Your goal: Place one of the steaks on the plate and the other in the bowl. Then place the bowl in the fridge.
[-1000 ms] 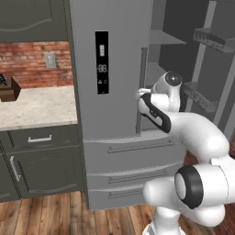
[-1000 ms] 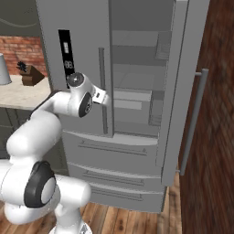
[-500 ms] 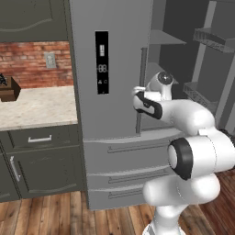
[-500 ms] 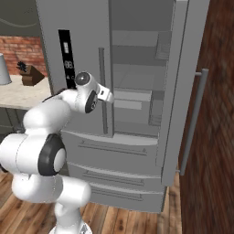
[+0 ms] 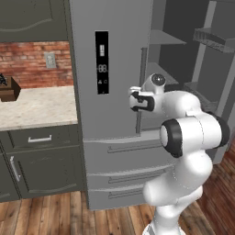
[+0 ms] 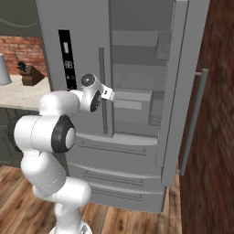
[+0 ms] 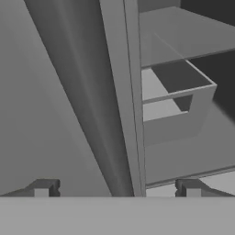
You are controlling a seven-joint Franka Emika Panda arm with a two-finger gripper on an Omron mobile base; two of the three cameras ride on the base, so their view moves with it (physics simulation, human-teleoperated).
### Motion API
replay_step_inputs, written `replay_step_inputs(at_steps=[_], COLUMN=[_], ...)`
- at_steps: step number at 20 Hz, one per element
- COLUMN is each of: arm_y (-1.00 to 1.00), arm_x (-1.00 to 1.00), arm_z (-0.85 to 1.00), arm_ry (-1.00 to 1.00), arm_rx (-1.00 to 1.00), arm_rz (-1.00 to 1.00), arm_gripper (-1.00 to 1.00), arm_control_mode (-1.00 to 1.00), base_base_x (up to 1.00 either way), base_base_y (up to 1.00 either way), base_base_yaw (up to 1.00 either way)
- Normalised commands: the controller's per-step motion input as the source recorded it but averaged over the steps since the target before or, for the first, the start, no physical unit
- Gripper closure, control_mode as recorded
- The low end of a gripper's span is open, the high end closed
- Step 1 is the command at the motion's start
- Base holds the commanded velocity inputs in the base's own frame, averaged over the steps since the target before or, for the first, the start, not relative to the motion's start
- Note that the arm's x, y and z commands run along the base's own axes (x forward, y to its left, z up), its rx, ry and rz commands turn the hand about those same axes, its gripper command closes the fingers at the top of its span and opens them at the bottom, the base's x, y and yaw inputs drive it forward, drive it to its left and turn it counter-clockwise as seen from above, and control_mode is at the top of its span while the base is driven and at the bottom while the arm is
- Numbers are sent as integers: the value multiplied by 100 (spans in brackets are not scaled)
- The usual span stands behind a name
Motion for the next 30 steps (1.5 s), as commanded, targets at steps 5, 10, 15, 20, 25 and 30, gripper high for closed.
replay_step_inputs(at_steps=[5, 10, 15, 20, 25, 30], arm_y=[0, 0, 0, 0, 3, 12], arm_x=[51, 52, 52, 55, 53, 39], arm_z=[-18, -13, -18, -15, 0, 0], arm_ry=[-3, -1, -3, -3, -2, 0], arm_rx=[0, 0, 0, 0, 0, 2], arm_rz=[0, 0, 0, 3, 8, 16], arm_gripper=[-100, -100, 100, 100, 100, 100], arm_control_mode=[-100, -100, -100, -100, -100, -100], base_base_x=[0, 0, 0, 0, 0, 0], base_base_y=[0, 0, 0, 0, 0, 0], base_base_yaw=[0, 0, 0, 0, 0, 0])
